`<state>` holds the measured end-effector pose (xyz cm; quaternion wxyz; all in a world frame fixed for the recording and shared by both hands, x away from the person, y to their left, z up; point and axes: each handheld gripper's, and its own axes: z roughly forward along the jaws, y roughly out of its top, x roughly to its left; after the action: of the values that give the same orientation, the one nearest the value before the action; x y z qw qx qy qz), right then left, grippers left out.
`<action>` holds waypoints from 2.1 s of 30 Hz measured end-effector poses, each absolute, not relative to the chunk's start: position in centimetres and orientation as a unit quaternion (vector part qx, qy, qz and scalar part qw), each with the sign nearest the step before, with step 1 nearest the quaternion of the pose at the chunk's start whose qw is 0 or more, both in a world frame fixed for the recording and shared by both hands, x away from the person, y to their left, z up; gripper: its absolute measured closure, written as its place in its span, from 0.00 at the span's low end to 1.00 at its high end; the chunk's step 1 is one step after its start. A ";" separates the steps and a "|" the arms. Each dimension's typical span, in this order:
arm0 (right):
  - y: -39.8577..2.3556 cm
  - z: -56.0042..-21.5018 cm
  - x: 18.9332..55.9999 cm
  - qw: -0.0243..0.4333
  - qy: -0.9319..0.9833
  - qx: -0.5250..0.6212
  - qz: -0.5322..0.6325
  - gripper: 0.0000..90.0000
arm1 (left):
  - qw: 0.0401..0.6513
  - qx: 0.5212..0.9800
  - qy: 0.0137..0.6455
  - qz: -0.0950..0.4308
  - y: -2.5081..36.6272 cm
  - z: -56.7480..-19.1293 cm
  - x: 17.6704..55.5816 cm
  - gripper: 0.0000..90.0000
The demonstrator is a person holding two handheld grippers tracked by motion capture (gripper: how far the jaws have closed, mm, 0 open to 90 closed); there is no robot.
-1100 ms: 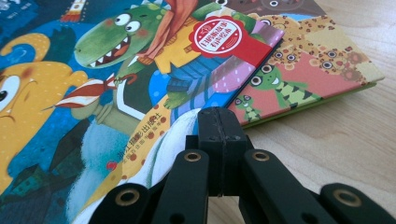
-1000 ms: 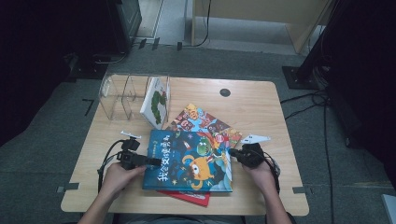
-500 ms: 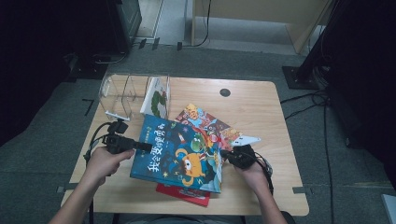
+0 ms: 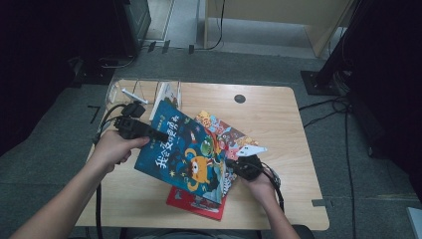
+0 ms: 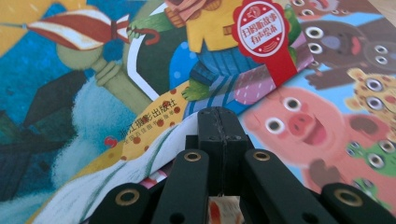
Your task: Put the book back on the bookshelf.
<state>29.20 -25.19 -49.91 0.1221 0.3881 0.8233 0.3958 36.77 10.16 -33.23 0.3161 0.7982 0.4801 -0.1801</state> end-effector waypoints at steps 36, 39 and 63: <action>-26.1 -49.5 30.7 0.145 0.804 0.388 0.427 0.71 | 0.299 0.792 0.506 -0.162 17.1 -26.1 35.8 0.92; -25.9 -49.5 31.2 0.137 0.810 0.392 0.415 0.67 | 0.304 0.785 0.517 -0.158 18.5 -26.1 35.3 0.92; -25.2 -50.4 32.3 0.146 0.824 0.361 0.411 0.61 | 0.301 0.727 0.604 -0.129 27.0 -26.4 33.3 0.91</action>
<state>32.32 -25.17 -50.42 0.1463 0.3615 0.8239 0.4113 33.26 27.04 -26.35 0.3011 0.7265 0.6040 -0.1295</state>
